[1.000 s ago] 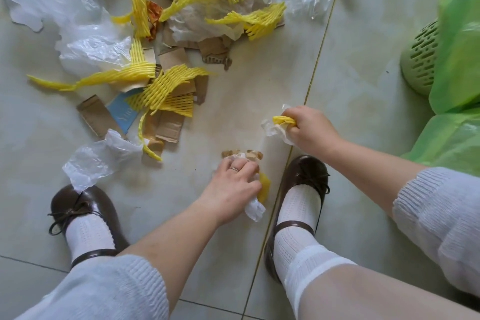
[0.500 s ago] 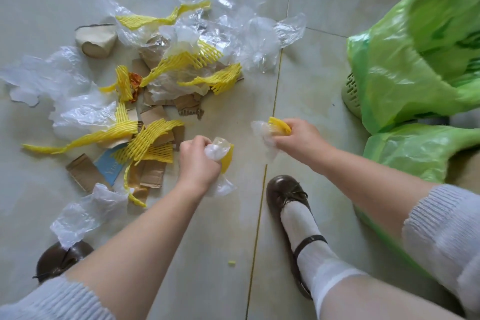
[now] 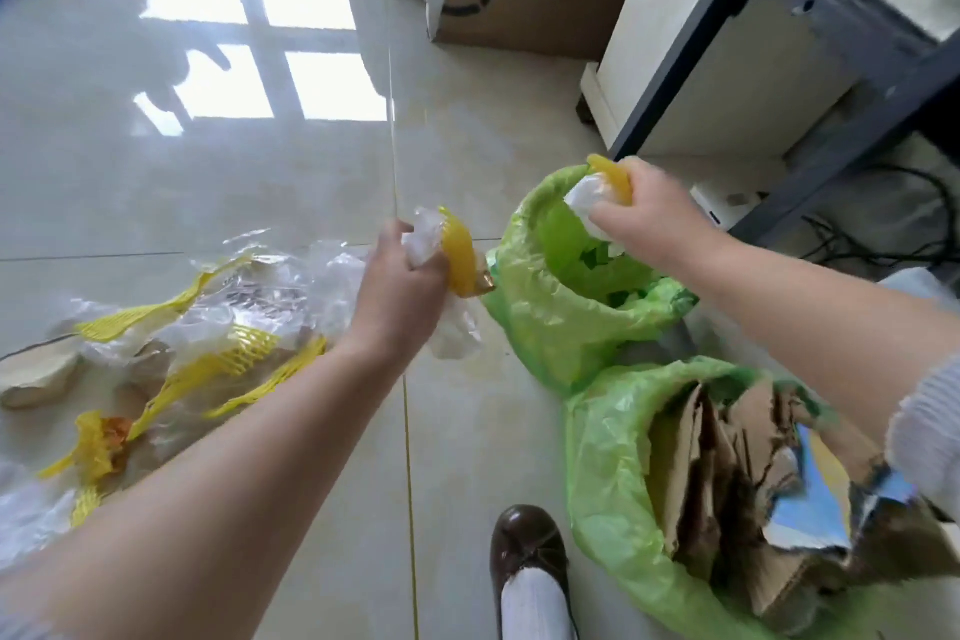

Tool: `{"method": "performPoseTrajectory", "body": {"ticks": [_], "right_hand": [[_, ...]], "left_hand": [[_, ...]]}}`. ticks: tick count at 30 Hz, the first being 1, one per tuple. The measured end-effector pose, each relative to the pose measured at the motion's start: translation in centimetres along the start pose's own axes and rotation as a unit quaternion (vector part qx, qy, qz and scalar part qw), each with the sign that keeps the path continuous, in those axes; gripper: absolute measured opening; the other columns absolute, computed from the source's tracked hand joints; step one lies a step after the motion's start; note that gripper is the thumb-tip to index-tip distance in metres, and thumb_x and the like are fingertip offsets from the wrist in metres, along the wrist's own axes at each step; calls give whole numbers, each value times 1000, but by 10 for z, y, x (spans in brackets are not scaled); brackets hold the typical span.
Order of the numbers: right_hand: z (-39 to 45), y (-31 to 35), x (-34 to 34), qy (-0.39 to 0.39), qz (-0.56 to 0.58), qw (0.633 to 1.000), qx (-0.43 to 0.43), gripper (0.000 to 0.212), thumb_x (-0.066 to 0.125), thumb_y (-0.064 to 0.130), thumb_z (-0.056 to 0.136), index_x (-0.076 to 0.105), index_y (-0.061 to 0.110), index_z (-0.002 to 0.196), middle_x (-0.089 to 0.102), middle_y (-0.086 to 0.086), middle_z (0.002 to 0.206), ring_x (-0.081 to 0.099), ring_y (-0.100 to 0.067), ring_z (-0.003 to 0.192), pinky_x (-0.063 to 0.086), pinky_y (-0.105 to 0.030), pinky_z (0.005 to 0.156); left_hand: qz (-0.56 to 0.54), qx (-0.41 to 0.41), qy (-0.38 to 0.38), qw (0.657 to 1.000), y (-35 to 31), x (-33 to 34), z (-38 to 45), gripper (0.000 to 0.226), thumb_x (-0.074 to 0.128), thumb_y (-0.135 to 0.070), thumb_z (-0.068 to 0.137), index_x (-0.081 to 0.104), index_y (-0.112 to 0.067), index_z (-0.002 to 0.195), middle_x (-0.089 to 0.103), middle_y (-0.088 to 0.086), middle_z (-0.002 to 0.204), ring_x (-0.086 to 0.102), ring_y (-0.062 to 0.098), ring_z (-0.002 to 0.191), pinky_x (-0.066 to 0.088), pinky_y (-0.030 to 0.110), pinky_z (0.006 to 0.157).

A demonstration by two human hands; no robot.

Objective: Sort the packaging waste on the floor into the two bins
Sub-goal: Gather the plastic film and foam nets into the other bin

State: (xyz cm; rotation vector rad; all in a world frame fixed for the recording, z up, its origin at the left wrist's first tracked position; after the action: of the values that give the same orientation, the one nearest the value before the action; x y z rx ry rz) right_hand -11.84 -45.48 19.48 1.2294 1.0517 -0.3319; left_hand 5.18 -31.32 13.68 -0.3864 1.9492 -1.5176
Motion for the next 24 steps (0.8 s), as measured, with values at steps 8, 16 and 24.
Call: {"method": "performPoseTrajectory", "body": {"ticks": [8,16,24], "right_hand": [[37,-108,-12,-72,-42,995,50,25,46,36,95,45,14,84,46,2,66,44,-17,61,28,-26,50],[73,-149,41,99,-140,979,113,54,51,17,90,30,16,140,34,-15,138,38,-36,127,36,-43,105],[71,-154,65,253,-207,943,60,97,64,24,86,-7,14,150,-1,-8,159,3,-28,147,16,-43,119]], "left_hand": [[211,159,113,958,-53,142,60,34,57,-15,87,44,-6,117,40,12,114,43,27,100,33,27,82],[444,176,208,853,-12,231,86,69,52,-14,86,15,-9,144,17,19,145,25,39,134,29,44,108],[664,180,290,665,16,243,94,102,45,-73,77,11,-9,149,39,10,147,24,30,142,12,51,115]]}}
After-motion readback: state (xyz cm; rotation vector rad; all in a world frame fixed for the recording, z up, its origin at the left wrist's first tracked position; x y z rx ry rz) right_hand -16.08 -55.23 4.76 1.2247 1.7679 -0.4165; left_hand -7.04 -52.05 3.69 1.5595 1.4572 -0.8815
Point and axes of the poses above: each hand's wrist, its own z-axis towards the middle knuckle, its own x-axis out of the palm, y = z × x, the point moved 6 cm from there along z, towards the middle knuckle
